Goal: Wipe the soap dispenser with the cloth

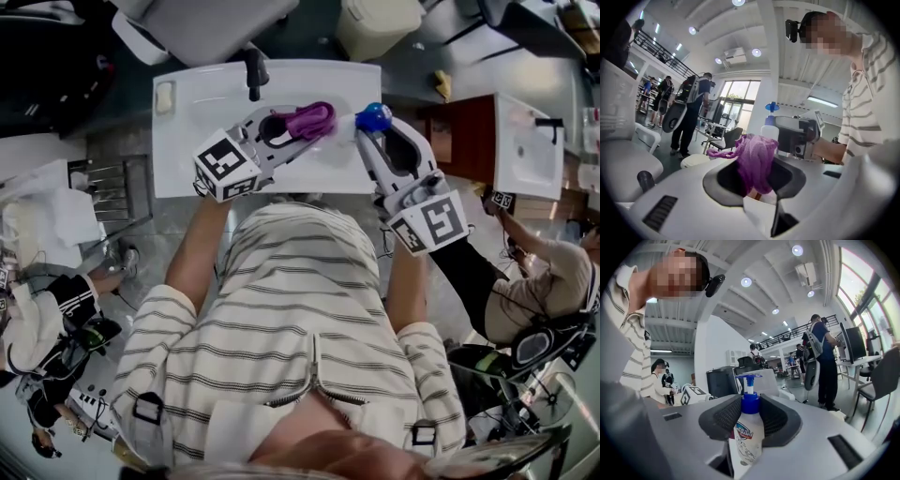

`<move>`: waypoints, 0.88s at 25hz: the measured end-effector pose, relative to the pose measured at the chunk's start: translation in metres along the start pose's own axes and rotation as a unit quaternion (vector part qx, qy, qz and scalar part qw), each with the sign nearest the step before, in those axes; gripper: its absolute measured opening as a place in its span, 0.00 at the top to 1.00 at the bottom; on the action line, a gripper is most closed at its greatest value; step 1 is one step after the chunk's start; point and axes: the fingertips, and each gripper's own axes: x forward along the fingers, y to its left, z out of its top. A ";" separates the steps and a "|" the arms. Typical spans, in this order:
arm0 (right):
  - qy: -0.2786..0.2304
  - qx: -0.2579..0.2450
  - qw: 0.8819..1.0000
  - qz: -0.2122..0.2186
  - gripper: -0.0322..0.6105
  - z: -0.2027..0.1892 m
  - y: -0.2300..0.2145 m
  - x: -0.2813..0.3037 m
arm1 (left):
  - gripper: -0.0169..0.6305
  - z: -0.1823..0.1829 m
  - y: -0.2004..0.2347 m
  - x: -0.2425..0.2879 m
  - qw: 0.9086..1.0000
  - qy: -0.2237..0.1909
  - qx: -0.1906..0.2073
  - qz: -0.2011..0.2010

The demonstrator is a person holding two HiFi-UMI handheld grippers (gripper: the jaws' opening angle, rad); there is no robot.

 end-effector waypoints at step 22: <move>0.022 0.009 0.985 -0.171 0.75 -0.066 -0.071 0.038 | 0.77 -0.018 0.035 -0.013 0.974 -0.022 -0.034 0.221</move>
